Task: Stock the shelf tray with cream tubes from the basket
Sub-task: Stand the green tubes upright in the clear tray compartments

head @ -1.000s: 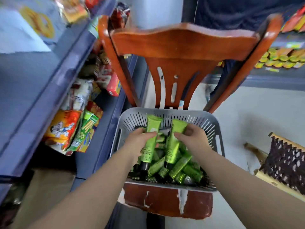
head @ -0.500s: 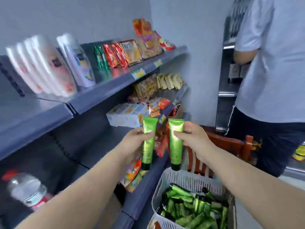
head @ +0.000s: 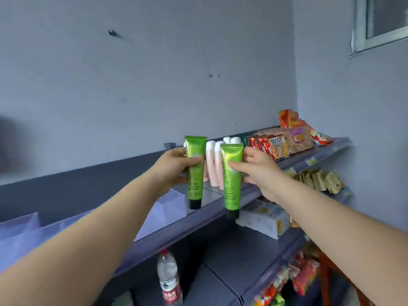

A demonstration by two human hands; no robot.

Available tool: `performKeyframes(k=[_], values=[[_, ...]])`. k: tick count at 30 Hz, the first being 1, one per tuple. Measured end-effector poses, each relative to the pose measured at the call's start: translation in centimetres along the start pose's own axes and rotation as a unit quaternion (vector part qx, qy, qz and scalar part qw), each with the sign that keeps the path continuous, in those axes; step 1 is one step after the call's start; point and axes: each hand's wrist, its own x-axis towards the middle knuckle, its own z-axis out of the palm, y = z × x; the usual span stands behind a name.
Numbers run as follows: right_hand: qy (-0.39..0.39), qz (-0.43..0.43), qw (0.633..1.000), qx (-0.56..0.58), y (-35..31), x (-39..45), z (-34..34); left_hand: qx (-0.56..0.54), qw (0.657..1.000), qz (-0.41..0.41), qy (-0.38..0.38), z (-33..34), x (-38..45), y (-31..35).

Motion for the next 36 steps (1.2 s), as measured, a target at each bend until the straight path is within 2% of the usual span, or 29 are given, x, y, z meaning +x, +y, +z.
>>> performKeyframes(k=[7,14,20,29,36], values=[[-0.105,-0.043,0.993,0.042,-3.1,4.9,12.4,0.098,0.987,0.031,0.123,-14.3,-3.0,3.5],[-0.212,-0.066,0.973,0.064,-4.3,6.9,25.7,0.115,0.971,0.023,0.210,-25.7,-7.4,4.2],[-0.272,-0.077,0.956,0.078,-4.9,7.1,35.1,0.143,0.949,0.021,0.279,-33.7,-11.0,4.0],[-0.330,-0.087,0.937,0.077,-4.9,6.9,44.7,0.205,0.929,0.005,0.307,-41.4,-13.5,2.4],[-0.331,-0.081,0.939,0.049,-3.5,7.9,48.1,0.203,0.929,-0.004,0.308,-44.7,-11.8,0.3]])
